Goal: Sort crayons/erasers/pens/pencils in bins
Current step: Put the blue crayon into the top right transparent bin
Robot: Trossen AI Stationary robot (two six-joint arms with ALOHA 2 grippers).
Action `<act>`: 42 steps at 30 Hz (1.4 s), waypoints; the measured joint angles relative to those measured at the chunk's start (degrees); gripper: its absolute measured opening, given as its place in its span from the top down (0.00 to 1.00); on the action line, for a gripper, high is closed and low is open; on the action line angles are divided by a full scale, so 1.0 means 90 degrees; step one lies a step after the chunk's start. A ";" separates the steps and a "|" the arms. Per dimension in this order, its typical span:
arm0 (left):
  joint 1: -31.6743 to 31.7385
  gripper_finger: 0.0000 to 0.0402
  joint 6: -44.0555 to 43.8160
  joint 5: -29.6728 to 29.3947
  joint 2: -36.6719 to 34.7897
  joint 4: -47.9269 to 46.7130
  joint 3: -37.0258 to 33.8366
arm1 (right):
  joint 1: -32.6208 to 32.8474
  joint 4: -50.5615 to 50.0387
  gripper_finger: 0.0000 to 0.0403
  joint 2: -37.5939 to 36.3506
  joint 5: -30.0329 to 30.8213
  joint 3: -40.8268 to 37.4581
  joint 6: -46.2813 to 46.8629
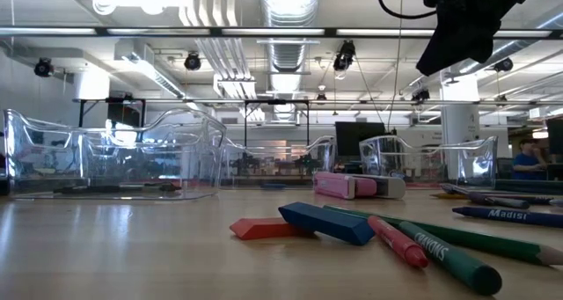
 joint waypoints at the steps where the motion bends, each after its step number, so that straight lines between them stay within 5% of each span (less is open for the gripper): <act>1: -0.0334 0.64 -0.0177 -0.0068 0.0257 0.0016 0.0000 | 0.0000 -0.0008 0.76 0.0000 0.0018 0.0000 -0.0003; 6: -0.1159 0.64 -0.0856 0.0374 0.1426 0.0528 -0.0011 | 0.0000 0.0001 0.77 0.0000 0.0161 -0.0010 -0.0030; 15: -0.1340 0.64 -0.1107 0.1065 0.2583 0.2303 -0.0101 | 0.0000 0.0003 0.76 0.0000 0.0204 -0.0019 -0.0003; 23: -0.1346 0.64 -0.2243 0.1296 0.2402 0.4302 -0.1434 | 0.0000 -0.0004 0.77 0.0000 0.0144 -0.0022 0.0009; 33: -0.1346 0.64 -0.2257 0.1633 0.2260 0.4509 -0.2691 | 0.0000 -0.0007 0.77 0.0000 0.0139 -0.0022 0.0029; 42: -0.1353 0.64 -0.2203 0.1661 0.2260 0.4916 -0.2766 | 0.0000 -0.0009 0.76 0.0000 0.0139 -0.0022 0.0073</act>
